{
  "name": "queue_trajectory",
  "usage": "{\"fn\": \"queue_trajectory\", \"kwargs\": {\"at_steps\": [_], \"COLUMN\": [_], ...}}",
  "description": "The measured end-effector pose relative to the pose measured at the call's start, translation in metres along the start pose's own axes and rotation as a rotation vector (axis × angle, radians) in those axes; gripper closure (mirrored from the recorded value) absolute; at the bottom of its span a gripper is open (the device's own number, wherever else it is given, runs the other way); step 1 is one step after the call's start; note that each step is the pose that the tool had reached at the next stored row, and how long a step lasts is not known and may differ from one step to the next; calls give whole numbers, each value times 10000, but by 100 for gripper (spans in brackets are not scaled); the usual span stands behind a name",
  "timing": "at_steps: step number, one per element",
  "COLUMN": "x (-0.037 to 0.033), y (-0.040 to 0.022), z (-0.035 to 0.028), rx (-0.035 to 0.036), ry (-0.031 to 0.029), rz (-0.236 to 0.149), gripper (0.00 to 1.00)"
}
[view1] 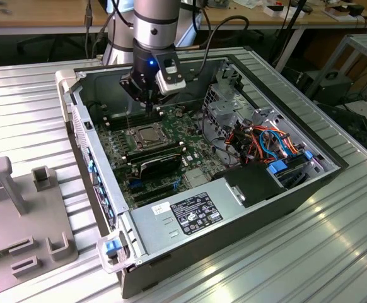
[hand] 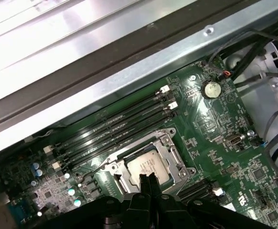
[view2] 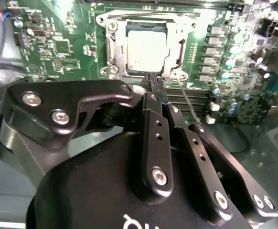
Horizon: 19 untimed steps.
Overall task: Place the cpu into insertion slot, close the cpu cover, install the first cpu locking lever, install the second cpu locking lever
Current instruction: 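Install the first cpu locking lever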
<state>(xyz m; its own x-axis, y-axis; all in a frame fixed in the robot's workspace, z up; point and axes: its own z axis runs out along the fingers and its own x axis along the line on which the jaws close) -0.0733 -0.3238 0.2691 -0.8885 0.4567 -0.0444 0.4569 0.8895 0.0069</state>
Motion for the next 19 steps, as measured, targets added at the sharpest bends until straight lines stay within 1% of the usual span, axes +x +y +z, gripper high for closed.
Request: {"fn": "queue_trajectory", "kwargs": {"at_steps": [2, 4, 6, 7, 9, 11, 14, 16, 19], "x": [20, 30, 34, 36, 44, 80, 193, 250, 287], "y": [-12, -20, -23, -23, -27, -47, -104, -134, -152], "z": [-1, 0, 2, 3, 6, 7, 10, 10, 11], "rx": [-7, -28, -40, -51, -75, -86, -99, -107, -121], "ry": [1, 3, 6, 8, 11, 16, 19, 21, 25], "rz": [-166, -596, -889, -1173, -1621, -1730, -1877, -2015, -2223], "gripper": [89, 89, 89, 89, 89, 89, 89, 89, 89]}}
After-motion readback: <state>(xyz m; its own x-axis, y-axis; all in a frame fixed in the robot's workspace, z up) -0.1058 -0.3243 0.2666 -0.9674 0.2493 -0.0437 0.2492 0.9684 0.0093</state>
